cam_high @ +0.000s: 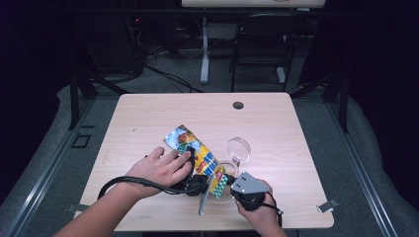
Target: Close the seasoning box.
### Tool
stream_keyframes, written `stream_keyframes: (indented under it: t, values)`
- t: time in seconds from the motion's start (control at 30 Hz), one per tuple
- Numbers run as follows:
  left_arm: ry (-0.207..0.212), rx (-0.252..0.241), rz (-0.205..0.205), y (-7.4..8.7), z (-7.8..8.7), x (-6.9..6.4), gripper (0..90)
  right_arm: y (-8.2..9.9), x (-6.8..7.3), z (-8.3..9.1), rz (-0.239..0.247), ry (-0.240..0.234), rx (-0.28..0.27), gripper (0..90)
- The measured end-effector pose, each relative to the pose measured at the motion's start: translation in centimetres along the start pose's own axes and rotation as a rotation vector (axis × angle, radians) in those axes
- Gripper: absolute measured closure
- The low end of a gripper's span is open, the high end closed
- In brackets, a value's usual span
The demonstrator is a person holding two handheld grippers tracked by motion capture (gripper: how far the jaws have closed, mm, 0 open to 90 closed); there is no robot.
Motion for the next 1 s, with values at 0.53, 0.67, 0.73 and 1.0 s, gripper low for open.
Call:
stream_keyframes:
  t: [0.53,0.67,0.73,1.0]
  values:
    - [0.004,-0.001,-0.006,-0.02,0.08,0.0,82.7,0.0,0.01,-0.06,0.0,0.001,-0.001,90.0]
    - [0.006,-0.001,-0.006,-0.01,0.08,0.01,82.9,0.0,0.02,-0.08,-0.002,0.002,-0.003,90.0]
    - [0.009,-0.001,-0.004,0.0,0.08,-0.01,82.9,0.0,0.01,-0.08,-0.001,0.002,-0.002,90.0]
    - [0.0,-0.001,-0.009,-0.05,0.13,0.18,83.0,0.01,-0.02,-0.03,-0.003,0.002,-0.003,90.0]
Point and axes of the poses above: each handheld gripper's, and its own axes: z roughly backward along the jaws, y roughly out of its underside, x roughly to its left, the point moved 3 cm from there along -z, roughly forward along the jaws, and after that the axes turned 11 degrees about x, right-handed, at the moved point
